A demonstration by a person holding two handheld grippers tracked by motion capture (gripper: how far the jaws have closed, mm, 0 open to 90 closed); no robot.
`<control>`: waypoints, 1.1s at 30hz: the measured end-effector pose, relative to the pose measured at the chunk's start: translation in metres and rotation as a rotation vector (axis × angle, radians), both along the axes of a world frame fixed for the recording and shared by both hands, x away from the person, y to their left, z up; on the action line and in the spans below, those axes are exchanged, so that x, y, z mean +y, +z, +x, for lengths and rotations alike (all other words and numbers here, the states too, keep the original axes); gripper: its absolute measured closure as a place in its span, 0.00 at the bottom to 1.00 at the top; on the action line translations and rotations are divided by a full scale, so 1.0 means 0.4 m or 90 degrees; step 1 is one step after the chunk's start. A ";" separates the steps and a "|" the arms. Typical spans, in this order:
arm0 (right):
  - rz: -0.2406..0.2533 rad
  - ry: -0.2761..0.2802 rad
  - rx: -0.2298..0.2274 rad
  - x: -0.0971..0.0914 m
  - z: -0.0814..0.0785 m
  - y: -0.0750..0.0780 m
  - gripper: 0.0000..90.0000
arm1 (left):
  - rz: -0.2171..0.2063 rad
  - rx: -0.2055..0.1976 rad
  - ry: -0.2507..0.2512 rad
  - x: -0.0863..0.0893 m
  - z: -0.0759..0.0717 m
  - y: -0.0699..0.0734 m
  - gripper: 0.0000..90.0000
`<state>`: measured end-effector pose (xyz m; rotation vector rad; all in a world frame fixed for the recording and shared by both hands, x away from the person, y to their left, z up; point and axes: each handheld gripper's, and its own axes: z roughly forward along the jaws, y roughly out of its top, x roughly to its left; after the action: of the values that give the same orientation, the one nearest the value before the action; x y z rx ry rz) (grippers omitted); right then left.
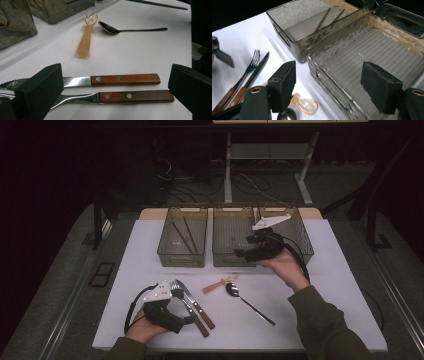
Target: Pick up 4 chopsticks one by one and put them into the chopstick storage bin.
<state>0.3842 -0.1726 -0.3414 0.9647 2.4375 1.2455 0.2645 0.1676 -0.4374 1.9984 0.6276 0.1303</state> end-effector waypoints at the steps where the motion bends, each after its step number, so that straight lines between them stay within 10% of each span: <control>1: 0.001 -0.002 0.001 -0.009 -0.006 -0.001 0.31 | 0.000 -0.001 -0.002 0.000 0.003 0.000 0.00; 33: -0.029 -0.076 0.050 -0.296 -0.163 -0.121 0.35 | 0.018 -0.006 0.003 -0.004 0.008 0.000 0.00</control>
<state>0.3190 -0.2910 -0.3898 1.1488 2.4158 1.1288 0.2679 0.1661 -0.4374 2.0232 0.6276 0.1519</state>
